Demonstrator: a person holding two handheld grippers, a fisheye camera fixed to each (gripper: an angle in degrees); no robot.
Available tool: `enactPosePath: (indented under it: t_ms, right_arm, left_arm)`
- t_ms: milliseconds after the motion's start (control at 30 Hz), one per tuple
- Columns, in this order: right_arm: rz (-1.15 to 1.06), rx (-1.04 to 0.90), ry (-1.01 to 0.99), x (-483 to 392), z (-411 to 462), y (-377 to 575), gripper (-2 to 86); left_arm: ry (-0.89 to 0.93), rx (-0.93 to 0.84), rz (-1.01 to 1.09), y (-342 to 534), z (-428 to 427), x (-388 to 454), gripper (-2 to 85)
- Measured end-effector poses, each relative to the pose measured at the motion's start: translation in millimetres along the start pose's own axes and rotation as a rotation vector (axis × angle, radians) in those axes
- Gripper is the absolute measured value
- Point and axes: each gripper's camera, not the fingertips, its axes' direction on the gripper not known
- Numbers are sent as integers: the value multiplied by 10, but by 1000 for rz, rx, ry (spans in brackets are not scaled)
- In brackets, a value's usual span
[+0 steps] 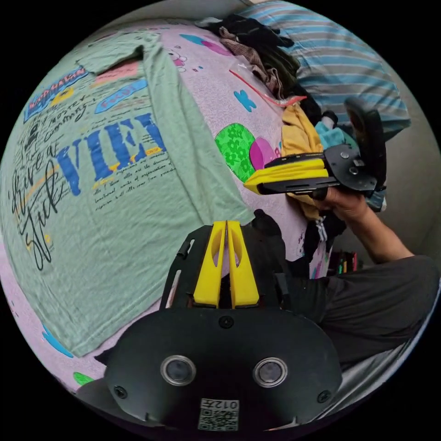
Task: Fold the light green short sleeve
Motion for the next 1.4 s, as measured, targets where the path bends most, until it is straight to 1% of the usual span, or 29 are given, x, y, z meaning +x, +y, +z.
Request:
enactPosePath:
  t_ms: [100,133,267,433,500,600,667,733,800,867,933,1000,1167,1267,1333,1400]
  right_arm:
    - [-47,-28,27,-64,117,-52,-7]
    - [-68,-6,29,-72,101,-43,-8]
    - [-72,-16,15,-26,50,-49,-9]
    - [-84,-86,123,-79,-69,-173,-9]
    - [-80,-54,109,-89,-188,-254,-9]
    - [-84,8,57,-128,-332,-424,-8]
    - [-85,1,29,-143,-332,-514,-8]
    - [-77,-45,63,-141,-276,-587,-8]
    - [-78,-32,46,-134,-330,-605,-9]
    - [-64,-63,44,-110,-375,-648,-8]
    - [-60,-49,19,-77,-538,-714,-8]
    - [-32,-37,-4,-14,-687,-805,-8]
    - [18,33,-56,87,-1132,-1119,-8]
    - [7,43,-71,7,-1350,-1347,-8]
    - [-45,39,-73,-148,-1516,-1600,-8]
    - [-89,38,-47,-295,-1629,-1868,-8]
  left_arm:
    - [-7,-35,6,72,57,28,8]
    - [-3,-33,6,94,57,24,8]
    - [40,-17,11,247,-1,-19,8]
    - [31,-12,33,392,-182,-5,8]
    - [45,42,47,472,-339,5,8]
    - [35,23,49,522,-387,-26,7]
    - [47,-12,39,563,-372,-71,7]
    - [84,-23,36,628,-410,-116,7]
    - [136,18,60,721,-591,-176,7]
    - [149,61,62,753,-788,-283,6]
    - [120,107,50,736,-1017,-448,6]
    - [47,181,-8,667,-1349,-732,6]
    - [-46,337,-120,585,-2101,-1299,7]
    - [-71,476,-212,834,-2611,-1707,8]
    - [-71,541,-291,1093,-2873,-1997,9]
    - [-76,625,-398,1532,-3184,-2386,10]
